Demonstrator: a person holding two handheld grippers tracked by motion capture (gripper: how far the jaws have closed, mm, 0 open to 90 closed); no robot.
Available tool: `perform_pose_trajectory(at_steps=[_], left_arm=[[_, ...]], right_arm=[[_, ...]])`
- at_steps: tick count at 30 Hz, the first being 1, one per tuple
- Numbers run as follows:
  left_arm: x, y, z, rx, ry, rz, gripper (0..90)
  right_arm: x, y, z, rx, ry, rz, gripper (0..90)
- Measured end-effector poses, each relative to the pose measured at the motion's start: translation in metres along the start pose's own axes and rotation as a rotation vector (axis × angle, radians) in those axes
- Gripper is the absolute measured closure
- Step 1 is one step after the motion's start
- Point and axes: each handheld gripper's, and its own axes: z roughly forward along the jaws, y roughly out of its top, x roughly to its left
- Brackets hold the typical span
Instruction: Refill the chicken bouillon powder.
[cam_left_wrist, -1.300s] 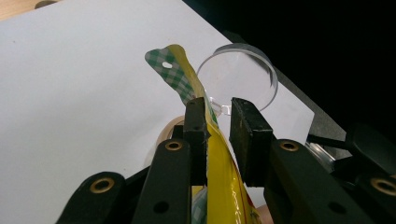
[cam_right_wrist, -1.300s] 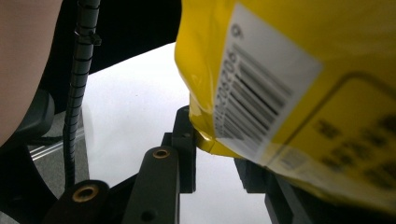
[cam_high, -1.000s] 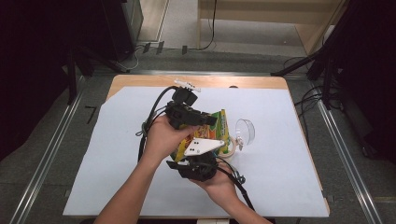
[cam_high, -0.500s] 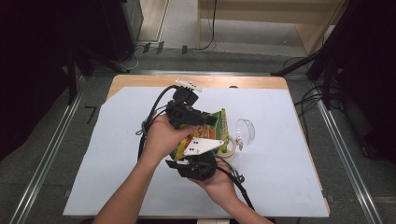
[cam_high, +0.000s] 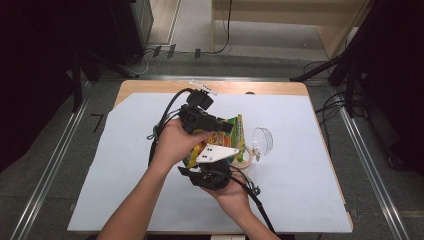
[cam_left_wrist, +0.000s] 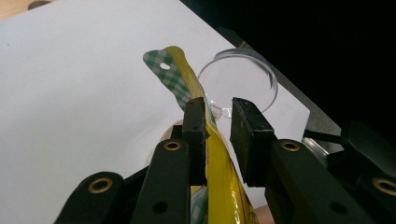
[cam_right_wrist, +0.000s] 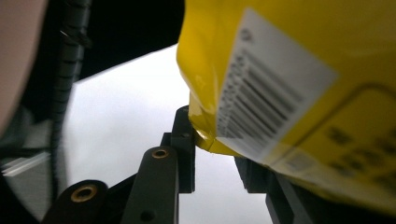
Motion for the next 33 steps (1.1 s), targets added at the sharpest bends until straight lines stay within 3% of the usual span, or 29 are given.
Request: perform_pose_trajectory(at_steps=[2, 12, 33], left_arm=[[0.0006, -0.0009, -0.0007, 0.005, 0.006, 0.003, 76.2], [0.0011, -0.0001, 0.0045, -0.007, 0.004, 0.002, 76.9], [0.0051, -0.0023, 0.0023, -0.017, -0.007, 0.006, 76.9]], right_arm=[[0.0015, 0.0004, 0.0008, -0.001, 0.021, 0.018, 72.2], [0.0009, 0.0002, 0.0002, 0.016, -0.006, 0.057, 72.1], [-0.0003, 0.0017, 0.002, 0.049, -0.006, 0.027, 72.1]])
